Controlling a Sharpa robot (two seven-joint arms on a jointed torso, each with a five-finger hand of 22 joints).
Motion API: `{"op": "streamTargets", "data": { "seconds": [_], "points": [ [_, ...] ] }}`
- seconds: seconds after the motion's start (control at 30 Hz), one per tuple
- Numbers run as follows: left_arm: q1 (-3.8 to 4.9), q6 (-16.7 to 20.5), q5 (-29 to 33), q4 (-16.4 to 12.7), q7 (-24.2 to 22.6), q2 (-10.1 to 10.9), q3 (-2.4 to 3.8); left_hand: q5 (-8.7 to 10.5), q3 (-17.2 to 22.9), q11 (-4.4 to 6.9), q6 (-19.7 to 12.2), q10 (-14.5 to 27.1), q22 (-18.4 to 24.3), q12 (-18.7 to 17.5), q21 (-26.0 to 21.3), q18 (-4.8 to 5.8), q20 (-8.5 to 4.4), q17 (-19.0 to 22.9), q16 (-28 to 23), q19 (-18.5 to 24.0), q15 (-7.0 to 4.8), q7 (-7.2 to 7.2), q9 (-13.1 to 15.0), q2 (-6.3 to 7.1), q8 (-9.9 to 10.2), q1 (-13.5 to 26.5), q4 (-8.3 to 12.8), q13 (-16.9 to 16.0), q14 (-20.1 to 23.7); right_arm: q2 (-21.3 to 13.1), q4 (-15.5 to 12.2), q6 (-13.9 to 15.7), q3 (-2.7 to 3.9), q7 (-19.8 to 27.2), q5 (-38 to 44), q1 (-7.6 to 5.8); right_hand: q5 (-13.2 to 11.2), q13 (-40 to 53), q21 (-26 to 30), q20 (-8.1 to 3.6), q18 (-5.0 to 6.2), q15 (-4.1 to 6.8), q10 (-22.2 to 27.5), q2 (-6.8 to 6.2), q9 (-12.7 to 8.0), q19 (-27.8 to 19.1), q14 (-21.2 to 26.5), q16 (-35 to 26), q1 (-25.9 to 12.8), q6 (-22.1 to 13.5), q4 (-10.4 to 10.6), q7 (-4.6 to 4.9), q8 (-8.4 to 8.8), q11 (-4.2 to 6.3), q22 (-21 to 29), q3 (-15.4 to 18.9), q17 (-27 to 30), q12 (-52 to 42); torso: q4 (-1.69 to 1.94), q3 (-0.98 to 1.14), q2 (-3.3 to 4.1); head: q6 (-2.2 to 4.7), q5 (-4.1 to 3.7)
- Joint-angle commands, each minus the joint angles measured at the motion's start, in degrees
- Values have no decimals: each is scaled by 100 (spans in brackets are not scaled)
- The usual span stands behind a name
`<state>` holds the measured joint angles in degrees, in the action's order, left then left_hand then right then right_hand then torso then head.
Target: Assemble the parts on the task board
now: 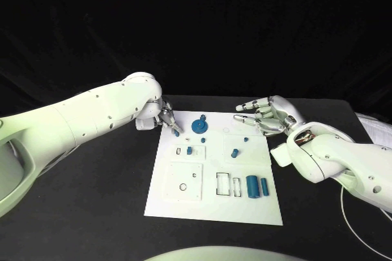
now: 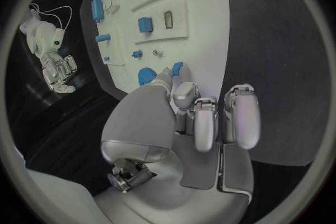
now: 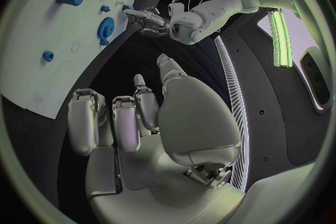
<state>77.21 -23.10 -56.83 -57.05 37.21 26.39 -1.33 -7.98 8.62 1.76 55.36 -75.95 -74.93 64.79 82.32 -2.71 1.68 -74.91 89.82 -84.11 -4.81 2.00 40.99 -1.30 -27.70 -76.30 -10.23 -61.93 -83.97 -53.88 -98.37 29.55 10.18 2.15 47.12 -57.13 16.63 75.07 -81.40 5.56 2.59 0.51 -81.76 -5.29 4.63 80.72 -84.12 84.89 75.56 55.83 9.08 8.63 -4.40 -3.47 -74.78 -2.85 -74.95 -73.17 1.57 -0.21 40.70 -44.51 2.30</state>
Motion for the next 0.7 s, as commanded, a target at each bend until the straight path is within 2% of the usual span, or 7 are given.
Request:
{"op": "streamTargets", "data": {
  "seconds": [0.03, 0.1, 0.13, 0.17, 0.3, 0.53, 0.7],
  "points": [
    [-2, -123, 51, -9, -43, 2, -1, -49, 344, 42, -60, 31, -536, -15, 30, 18, -55, -1509, 18, -75, -53, -22, -4, -80, 15, -361, 235, 24, -603, 7, -3, -95, 1, 50, 14, 8, 38, 299, 18, -9, 93, 26, 35, 39, 9, -36, -381, -22, -35, 28, 1, -20, 7, 3, -1, 44, -571, 2, -3, 0, 1, -4, -3],
    [-2, -48, 46, -36, -93, 26, -1, -45, 667, 11, -88, 37, -539, -53, 28, 20, -52, -1509, 18, -74, -30, 24, -8, -8, 29, -448, 357, 55, -603, 7, -3, -95, 1, 52, 14, 9, 38, 299, 18, -9, 93, 26, 35, 39, 9, -36, -381, -22, -35, 28, 1, -20, 7, 3, -1, 44, -571, 2, -3, 1, 1, -12, -4],
    [-2, -1, 45, -56, -130, 41, -1, -40, 864, -1, -89, 27, -542, -64, 27, 21, -38, -1509, 18, -74, -14, 40, -4, 68, 25, -417, 392, 68, -603, 7, -3, -95, 1, 53, 13, 9, 38, 299, 18, -9, 93, 26, 35, 39, 9, -36, -381, -22, -35, 28, 1, -20, 7, 3, -1, 44, -571, 2, -2, 0, 0, -13, -5],
    [-2, 61, 44, -83, -175, 61, -1, -21, 1321, -4, -73, -5, -552, -82, 27, 24, -2, -1509, 18, -76, 28, 90, 11, 242, 4, -243, 410, 95, -603, 7, -2, -94, 1, 54, 12, 9, 38, 299, 18, -9, 93, 26, 35, 39, 9, -36, -381, -22, -35, 28, 1, -20, 7, 3, -1, 44, -571, 2, 0, 1, -1, -15, -10],
    [-2, 397, 42, -325, -406, 216, -1, -17, 1855, -16, -66, -42, -574, -69, 34, 24, -4, -1509, 18, -85, 14, 68, 47, 514, -36, -106, 560, 96, -603, 5, -1, -93, 1, 55, 7, 10, 38, 299, 18, -9, 93, 26, 35, 39, 9, -36, -381, -22, -35, 28, 1, -20, 7, 3, -1, 44, -571, 2, 3, 4, -5, -23, -9],
    [-5, 970, -7, -1011, -665, 619, -4, -4, 2326, -16, -25, -103, -642, -34, 79, 40, -5, -1509, 18, -121, 15, 60, 63, 758, -61, 59, 701, 76, -603, -5, 3, -91, 1, 56, 0, 11, 43, 301, 21, -10, 94, 26, 32, 53, 9, -37, -382, -20, -31, 30, 1, -21, 6, 3, 3, 46, -575, -3, 12, 0, -11, -21, -3],
    [-78, 1313, -62, -1575, -752, 933, -8, 0, 2421, -14, -1, -133, -678, -13, 105, 48, -7, -1509, 18, -141, 10, 57, 62, 813, -65, 95, 736, 59, -603, -14, 10, -88, 1, 59, -9, 13, 43, 301, 21, -10, 94, 26, 32, 53, 9, -37, -382, -20, -31, 30, 1, -21, 6, 3, 3, 46, -575, -3, 17, -5, -11, -17, -1]
  ]
}}
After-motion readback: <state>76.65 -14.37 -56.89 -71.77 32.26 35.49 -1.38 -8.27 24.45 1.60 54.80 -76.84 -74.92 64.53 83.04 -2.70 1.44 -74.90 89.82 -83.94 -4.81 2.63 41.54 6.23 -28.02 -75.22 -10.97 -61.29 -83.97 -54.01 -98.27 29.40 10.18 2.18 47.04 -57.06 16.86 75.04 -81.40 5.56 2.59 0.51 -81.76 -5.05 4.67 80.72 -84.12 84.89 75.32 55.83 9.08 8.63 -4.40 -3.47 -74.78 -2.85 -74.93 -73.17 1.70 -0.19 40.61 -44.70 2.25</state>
